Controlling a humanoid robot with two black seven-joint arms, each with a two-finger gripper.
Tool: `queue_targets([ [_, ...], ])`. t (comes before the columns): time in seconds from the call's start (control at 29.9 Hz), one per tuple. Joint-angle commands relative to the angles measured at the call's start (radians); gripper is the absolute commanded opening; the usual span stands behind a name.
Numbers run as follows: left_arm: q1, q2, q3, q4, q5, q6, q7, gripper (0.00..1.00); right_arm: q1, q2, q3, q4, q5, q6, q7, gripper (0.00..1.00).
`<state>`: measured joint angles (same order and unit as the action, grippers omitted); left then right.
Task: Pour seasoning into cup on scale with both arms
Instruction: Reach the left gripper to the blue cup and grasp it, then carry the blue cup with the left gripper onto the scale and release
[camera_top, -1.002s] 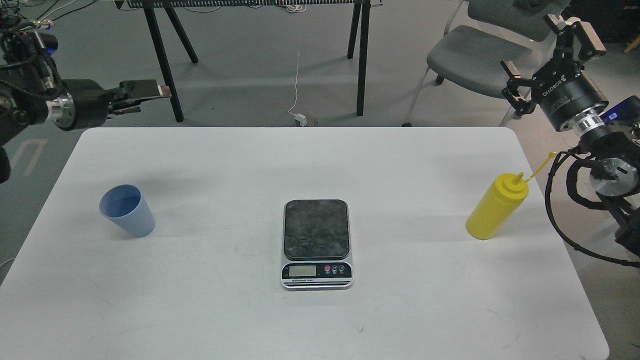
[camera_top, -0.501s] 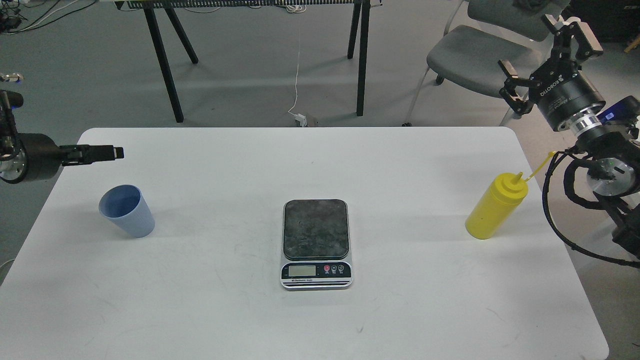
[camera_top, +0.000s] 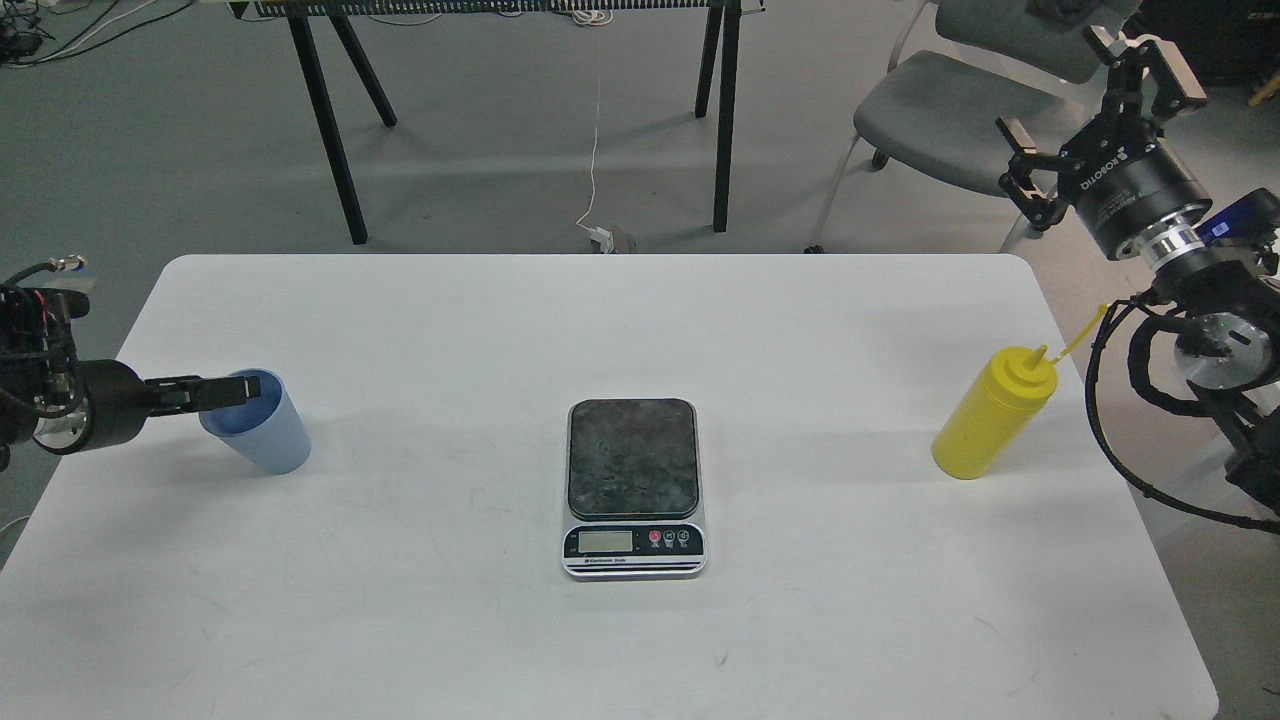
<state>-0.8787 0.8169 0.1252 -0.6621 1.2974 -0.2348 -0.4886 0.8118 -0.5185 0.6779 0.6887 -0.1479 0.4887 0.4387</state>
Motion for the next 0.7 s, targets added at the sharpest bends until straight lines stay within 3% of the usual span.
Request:
queue_targets([
  [0.0,0.017,-0.002,0.004,0.002,0.002,0.023,0.000,0.90,-0.002,0.002,0.000,0.000,-0.001,0.000,0.000,0.99],
  [0.3,0.043,0.001,0.017,0.007,0.017,0.040,0.000,0.24,-0.003,0.002,0.000,0.000,0.001,0.000,0.000,0.99],
  [0.43,0.043,0.001,0.017,0.007,0.017,0.040,0.000,0.10,-0.005,0.002,0.000,0.000,-0.001,0.000,0.000,0.99],
  [0.67,0.030,0.005,0.017,0.006,0.031,0.023,0.000,0.07,-0.005,0.002,0.000,-0.001,-0.001,0.000,0.000,0.99],
])
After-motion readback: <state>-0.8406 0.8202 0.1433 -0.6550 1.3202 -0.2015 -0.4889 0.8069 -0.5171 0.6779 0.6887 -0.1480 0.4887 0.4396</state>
